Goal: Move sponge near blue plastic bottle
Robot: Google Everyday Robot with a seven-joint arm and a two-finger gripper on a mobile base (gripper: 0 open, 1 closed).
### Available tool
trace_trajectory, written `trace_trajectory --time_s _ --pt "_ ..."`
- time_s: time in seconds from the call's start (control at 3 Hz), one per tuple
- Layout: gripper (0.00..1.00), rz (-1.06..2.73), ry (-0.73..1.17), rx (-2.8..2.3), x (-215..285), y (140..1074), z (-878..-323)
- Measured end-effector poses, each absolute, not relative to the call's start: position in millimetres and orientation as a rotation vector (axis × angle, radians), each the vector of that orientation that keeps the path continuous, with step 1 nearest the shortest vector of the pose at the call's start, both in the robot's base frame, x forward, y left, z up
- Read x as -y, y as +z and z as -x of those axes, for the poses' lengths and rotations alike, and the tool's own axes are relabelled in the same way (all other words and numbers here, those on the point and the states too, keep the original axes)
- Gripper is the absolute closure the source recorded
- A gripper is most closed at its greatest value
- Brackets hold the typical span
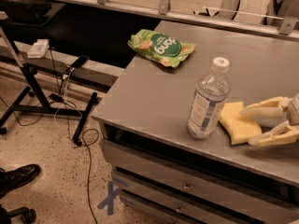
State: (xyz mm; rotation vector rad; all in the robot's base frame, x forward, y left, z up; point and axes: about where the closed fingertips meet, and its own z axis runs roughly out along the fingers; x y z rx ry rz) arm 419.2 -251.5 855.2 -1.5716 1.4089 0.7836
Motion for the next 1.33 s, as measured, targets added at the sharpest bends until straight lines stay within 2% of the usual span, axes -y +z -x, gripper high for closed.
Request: trace_trajectory --time_s 0.33,0.67,1.0,1.33 --pt "0.0 1.571 0.777 -1.413 252 856 -420" --pt "0.0 1.566 0.724 -1.441 259 858 -427" --pt "0.0 1.541 0.567 -1.482 276 879 -457" --pt "0.0 1.438 0.326 -1.463 297 931 -505"
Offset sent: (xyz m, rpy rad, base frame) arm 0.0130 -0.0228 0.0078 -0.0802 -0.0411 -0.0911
